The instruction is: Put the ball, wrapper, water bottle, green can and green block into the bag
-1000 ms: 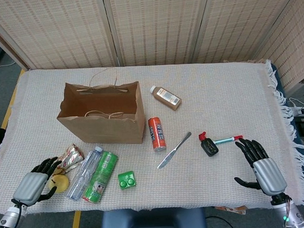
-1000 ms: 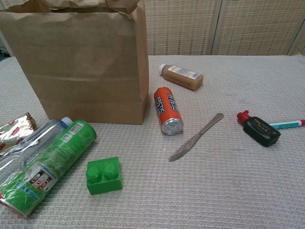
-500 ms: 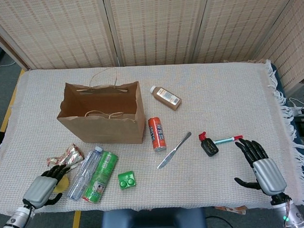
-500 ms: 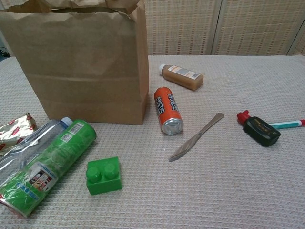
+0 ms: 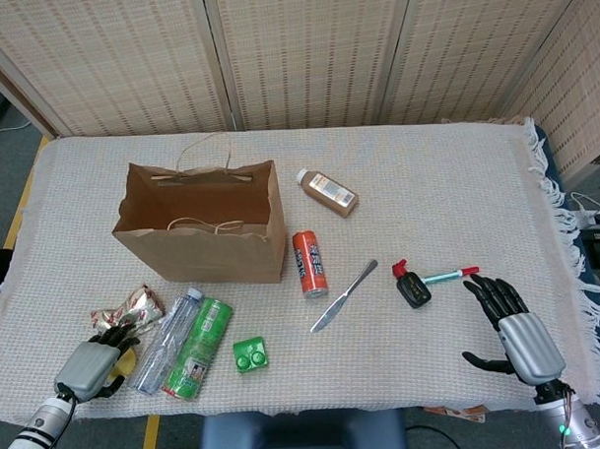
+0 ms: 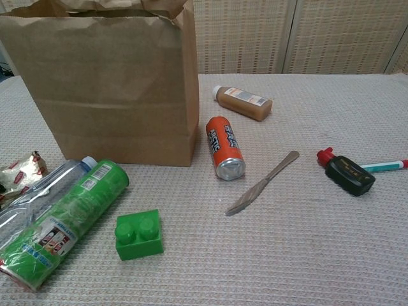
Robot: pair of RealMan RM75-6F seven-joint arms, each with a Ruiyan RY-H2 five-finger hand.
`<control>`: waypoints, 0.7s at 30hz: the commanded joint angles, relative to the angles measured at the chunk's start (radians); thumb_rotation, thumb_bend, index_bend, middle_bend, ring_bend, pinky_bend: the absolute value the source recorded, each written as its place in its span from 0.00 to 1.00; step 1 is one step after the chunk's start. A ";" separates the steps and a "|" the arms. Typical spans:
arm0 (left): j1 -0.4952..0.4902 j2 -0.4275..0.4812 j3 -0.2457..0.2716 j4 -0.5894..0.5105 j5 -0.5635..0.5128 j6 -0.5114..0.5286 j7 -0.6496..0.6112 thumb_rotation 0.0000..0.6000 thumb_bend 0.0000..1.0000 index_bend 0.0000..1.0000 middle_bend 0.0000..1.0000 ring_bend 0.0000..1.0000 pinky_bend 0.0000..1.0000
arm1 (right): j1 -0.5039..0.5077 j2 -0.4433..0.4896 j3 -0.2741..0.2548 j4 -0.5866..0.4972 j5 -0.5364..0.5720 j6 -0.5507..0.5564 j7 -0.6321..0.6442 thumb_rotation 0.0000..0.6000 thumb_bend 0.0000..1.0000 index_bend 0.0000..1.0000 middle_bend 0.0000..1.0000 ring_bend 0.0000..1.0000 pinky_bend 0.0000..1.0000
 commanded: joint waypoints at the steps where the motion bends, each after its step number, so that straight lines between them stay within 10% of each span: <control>1: -0.003 -0.006 0.003 0.009 -0.002 -0.004 0.006 1.00 0.38 0.24 0.10 0.14 0.35 | 0.000 0.000 0.000 -0.001 0.001 0.000 0.000 1.00 0.02 0.00 0.00 0.00 0.00; 10: 0.020 -0.056 -0.011 0.057 0.033 0.089 -0.008 1.00 0.58 0.61 0.59 0.58 0.75 | 0.000 0.003 -0.002 -0.004 0.000 -0.001 0.005 1.00 0.02 0.00 0.00 0.00 0.00; 21: 0.030 -0.045 -0.081 0.042 0.044 0.212 -0.053 1.00 0.62 0.67 0.67 0.66 0.81 | -0.001 0.006 -0.002 -0.005 -0.004 0.003 0.014 1.00 0.02 0.00 0.00 0.00 0.00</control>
